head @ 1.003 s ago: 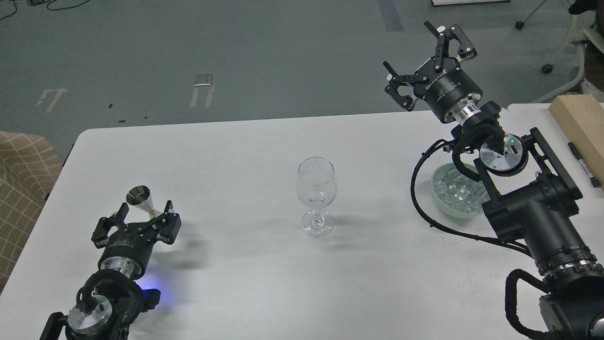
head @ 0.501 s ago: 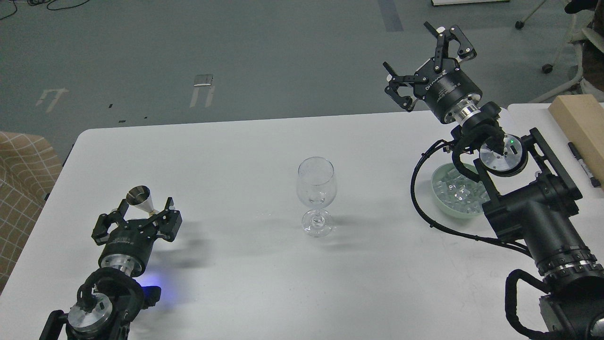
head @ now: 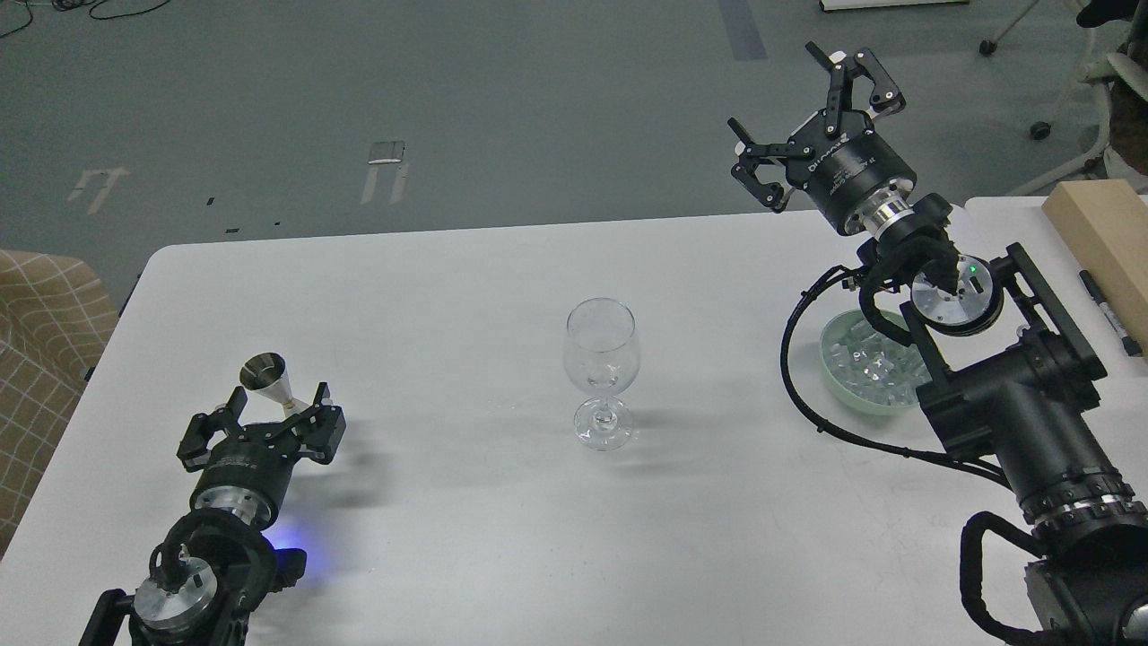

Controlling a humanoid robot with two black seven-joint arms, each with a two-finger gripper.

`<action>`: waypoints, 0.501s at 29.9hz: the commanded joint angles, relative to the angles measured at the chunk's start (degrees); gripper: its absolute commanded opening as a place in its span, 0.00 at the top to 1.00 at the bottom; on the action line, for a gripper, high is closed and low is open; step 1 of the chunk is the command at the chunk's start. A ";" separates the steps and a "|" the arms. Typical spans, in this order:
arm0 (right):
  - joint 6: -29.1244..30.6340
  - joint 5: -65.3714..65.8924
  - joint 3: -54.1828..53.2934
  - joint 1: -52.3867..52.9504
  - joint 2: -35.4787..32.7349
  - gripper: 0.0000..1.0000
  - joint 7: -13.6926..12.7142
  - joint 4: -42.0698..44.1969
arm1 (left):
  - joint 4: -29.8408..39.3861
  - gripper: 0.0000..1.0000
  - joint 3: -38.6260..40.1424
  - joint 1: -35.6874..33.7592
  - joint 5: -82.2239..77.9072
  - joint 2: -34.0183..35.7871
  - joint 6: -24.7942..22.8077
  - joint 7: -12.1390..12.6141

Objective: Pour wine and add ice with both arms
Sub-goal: 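Close the left gripper on the metal jigger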

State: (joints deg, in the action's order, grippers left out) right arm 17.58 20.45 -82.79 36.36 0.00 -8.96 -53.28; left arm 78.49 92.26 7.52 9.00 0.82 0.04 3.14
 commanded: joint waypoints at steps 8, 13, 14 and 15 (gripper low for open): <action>0.00 0.03 0.00 -0.24 0.00 0.00 0.00 0.02 | 0.00 0.16 -0.50 -0.14 -0.21 0.24 0.14 -2.09; -0.09 0.03 0.00 -0.33 0.00 0.00 0.00 0.02 | 0.00 0.16 -0.50 -0.14 -0.21 0.32 -0.30 -2.26; -0.09 0.03 0.00 -0.33 0.00 0.00 0.00 0.02 | 0.00 0.16 -0.42 -0.14 -0.21 0.32 -0.30 -2.27; -0.09 0.03 0.00 -0.33 0.00 0.00 0.00 -0.07 | 0.00 0.17 -0.33 -0.14 -0.21 0.32 -0.39 -2.27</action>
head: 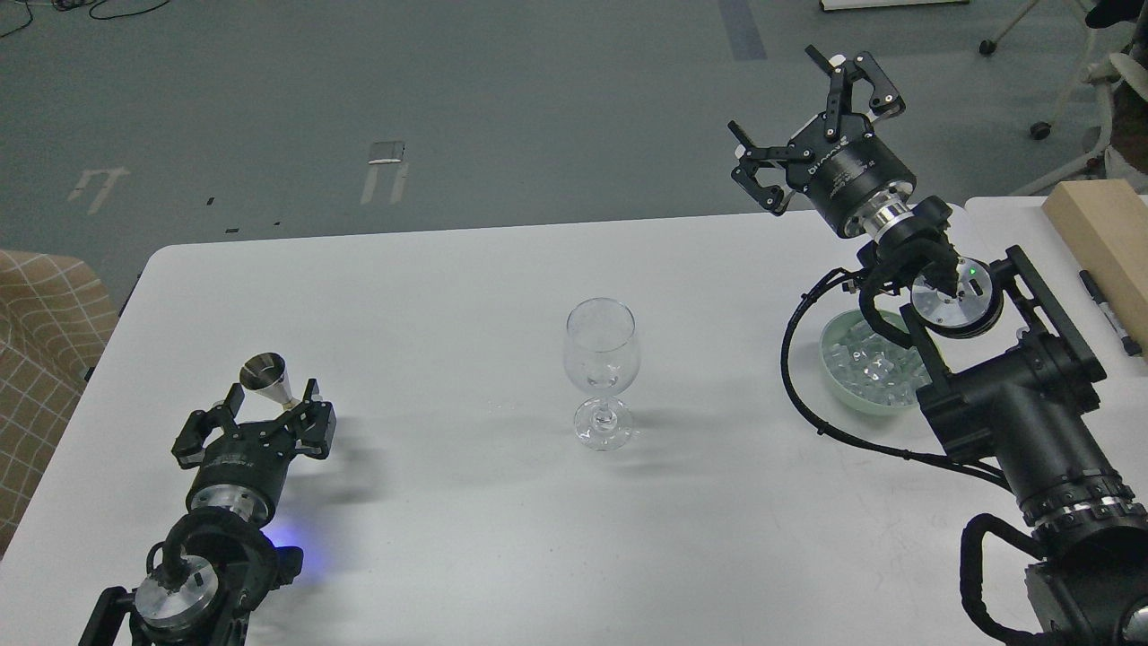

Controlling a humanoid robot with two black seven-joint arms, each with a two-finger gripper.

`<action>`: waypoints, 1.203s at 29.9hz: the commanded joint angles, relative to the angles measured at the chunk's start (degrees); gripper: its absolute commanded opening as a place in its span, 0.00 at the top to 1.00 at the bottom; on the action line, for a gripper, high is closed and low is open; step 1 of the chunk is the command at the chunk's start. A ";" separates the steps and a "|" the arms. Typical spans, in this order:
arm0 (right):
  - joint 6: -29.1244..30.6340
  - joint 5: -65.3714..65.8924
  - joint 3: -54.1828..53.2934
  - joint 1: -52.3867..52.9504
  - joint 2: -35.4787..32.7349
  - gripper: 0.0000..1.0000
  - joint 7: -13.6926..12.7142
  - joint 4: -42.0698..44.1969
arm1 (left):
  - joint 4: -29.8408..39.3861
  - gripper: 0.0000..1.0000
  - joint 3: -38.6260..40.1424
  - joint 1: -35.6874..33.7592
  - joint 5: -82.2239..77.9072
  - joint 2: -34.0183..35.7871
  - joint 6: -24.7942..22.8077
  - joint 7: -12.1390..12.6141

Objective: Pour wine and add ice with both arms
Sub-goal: 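Close the left gripper on the metal jigger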

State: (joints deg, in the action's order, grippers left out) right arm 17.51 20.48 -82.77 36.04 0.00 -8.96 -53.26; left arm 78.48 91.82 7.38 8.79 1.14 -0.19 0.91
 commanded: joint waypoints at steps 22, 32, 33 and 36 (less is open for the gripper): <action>-0.02 0.00 0.06 -0.09 0.00 0.00 0.00 -0.09 | -0.09 0.29 0.12 -0.61 0.00 -0.09 -0.25 -0.21; -0.02 0.00 -0.02 -0.09 0.00 0.00 0.00 -0.18 | -0.09 0.35 0.21 -1.14 0.09 -0.09 -0.34 0.14; -0.02 0.00 0.06 -0.09 0.00 0.00 0.00 -0.18 | -0.09 0.35 0.21 -1.14 0.09 -0.09 -0.34 0.14; -0.02 0.00 0.06 -0.18 0.00 0.00 0.00 -0.18 | -0.17 0.36 0.21 -1.14 0.18 -0.09 -0.87 0.23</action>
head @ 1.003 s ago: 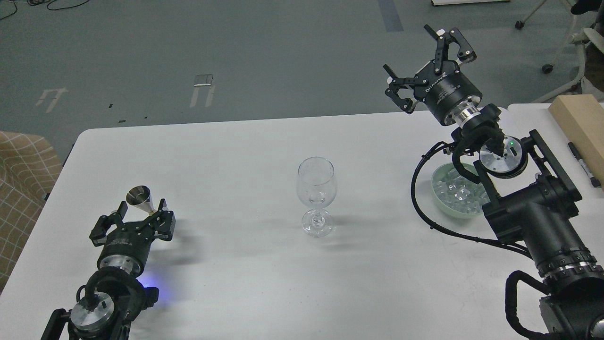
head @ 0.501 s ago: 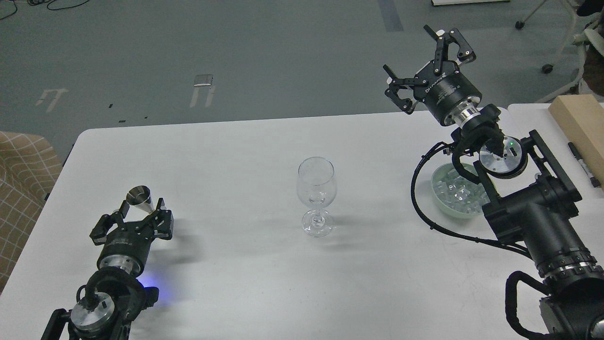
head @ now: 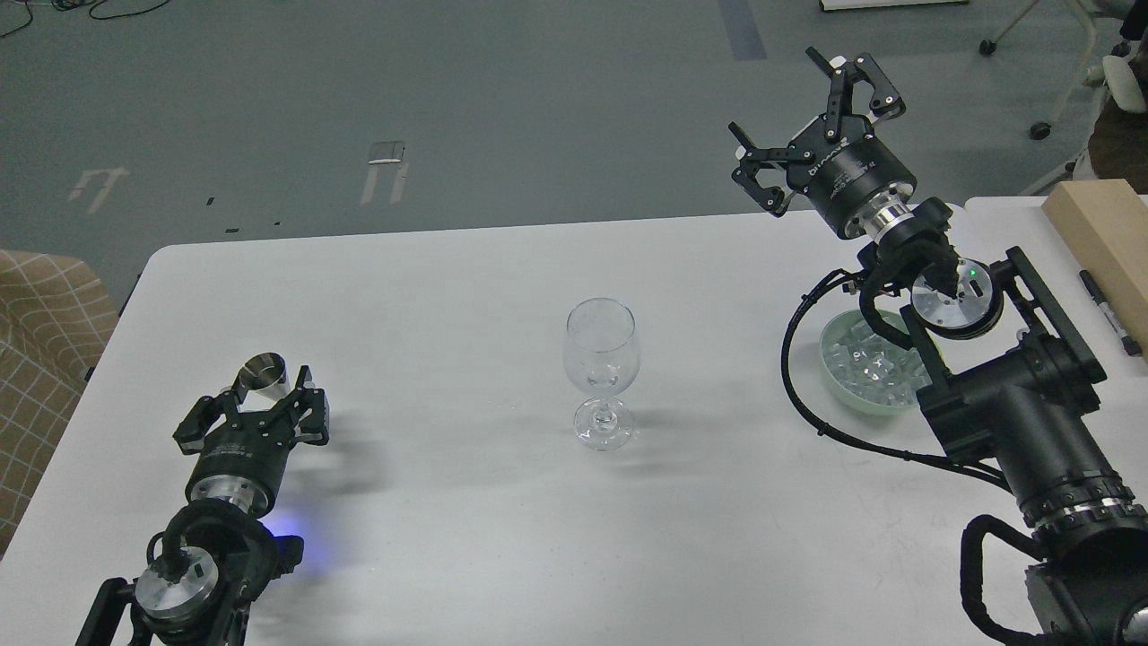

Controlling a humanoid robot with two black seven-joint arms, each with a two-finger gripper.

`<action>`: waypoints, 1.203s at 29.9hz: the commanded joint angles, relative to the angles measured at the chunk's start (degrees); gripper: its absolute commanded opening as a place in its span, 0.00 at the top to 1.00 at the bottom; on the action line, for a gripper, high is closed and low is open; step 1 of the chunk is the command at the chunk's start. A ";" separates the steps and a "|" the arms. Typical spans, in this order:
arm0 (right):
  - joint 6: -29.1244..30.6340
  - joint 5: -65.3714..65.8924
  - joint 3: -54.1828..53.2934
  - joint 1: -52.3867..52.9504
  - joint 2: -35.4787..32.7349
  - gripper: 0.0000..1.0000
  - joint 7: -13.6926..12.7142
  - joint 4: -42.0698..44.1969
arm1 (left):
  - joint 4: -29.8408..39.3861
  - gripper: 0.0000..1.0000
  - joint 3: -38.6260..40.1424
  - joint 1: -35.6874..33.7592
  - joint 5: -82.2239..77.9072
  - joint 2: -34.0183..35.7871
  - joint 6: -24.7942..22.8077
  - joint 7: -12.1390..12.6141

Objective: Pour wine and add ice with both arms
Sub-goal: 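Close the left gripper on the metal jigger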

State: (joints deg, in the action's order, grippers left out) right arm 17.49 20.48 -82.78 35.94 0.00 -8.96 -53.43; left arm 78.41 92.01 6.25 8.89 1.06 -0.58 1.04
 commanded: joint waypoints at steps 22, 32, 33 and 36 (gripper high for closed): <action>0.00 0.00 -0.01 -0.25 0.00 0.00 0.00 -0.10 | -0.36 0.46 0.01 0.08 0.43 0.08 -0.91 0.19; 0.00 0.00 -0.01 -0.25 0.00 0.00 0.00 -0.01 | -0.71 0.50 0.01 0.17 0.16 0.00 -0.91 -0.07; 0.00 0.00 -0.01 -0.25 0.00 0.00 0.00 -0.01 | -0.88 0.50 0.01 0.08 0.16 -0.09 -0.91 -0.07; 0.00 0.00 -0.01 -0.25 0.00 0.00 0.00 -0.01 | -0.89 0.51 0.10 0.17 0.16 -0.18 -1.26 -0.07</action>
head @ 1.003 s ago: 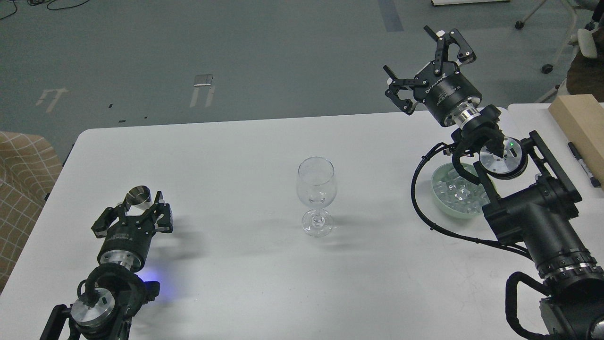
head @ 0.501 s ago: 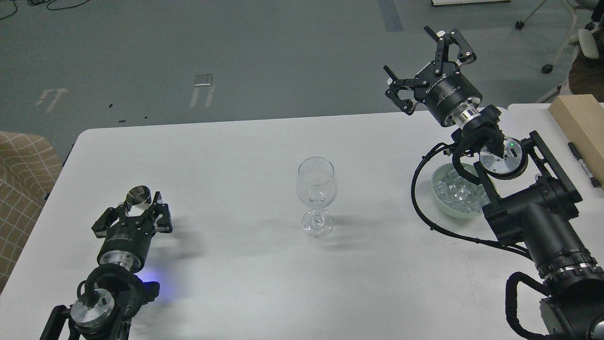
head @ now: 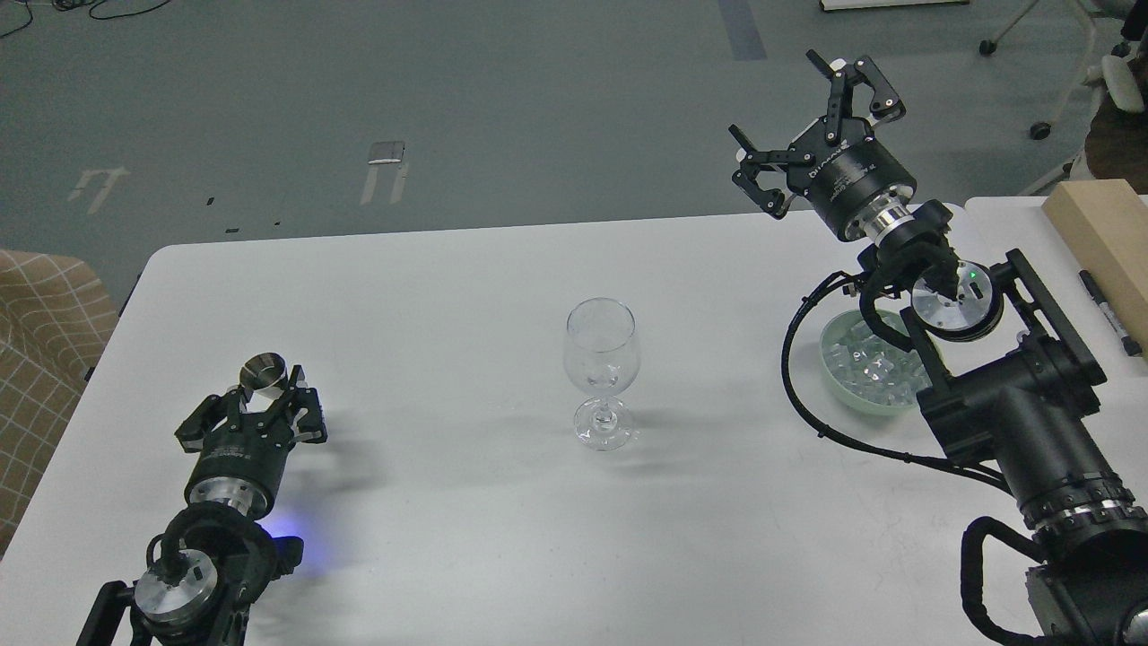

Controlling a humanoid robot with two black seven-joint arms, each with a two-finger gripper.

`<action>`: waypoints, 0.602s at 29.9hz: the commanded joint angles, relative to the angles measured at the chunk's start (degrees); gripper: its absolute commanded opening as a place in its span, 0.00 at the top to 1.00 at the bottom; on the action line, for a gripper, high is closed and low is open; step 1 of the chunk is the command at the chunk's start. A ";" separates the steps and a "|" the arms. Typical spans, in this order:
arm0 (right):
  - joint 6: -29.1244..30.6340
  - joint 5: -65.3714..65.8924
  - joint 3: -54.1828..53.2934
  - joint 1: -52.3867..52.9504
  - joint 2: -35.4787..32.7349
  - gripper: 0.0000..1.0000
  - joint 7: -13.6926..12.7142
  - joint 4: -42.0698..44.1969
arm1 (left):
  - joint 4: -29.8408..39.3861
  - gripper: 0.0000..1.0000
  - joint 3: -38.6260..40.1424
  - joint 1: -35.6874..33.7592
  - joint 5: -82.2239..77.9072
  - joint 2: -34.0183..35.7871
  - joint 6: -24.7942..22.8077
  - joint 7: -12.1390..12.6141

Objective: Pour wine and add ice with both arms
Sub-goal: 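Close the left gripper on the metal jigger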

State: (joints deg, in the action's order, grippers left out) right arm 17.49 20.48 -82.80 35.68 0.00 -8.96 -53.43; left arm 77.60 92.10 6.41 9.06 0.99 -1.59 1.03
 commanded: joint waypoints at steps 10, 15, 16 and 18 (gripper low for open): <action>0.00 0.00 0.00 0.00 0.00 0.00 0.00 -0.01 | -0.26 0.55 0.01 0.01 0.08 -0.11 -0.26 0.11; 0.00 0.00 0.00 0.00 0.00 0.00 0.00 -0.01 | -0.26 0.60 -0.08 0.01 0.16 -0.20 -0.26 0.20; 0.00 0.00 0.00 0.00 0.00 0.00 0.00 -0.01 | -0.26 0.60 -0.08 0.01 0.16 -0.12 -0.26 0.20; 0.00 0.00 0.00 0.00 0.00 0.00 0.00 -0.01 | -0.26 0.63 -0.08 0.01 0.16 -0.11 -0.26 0.20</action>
State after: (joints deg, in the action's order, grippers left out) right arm 17.49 20.48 -82.80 35.68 0.00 -8.96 -53.44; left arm 77.34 92.06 6.43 9.21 0.85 -1.91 1.22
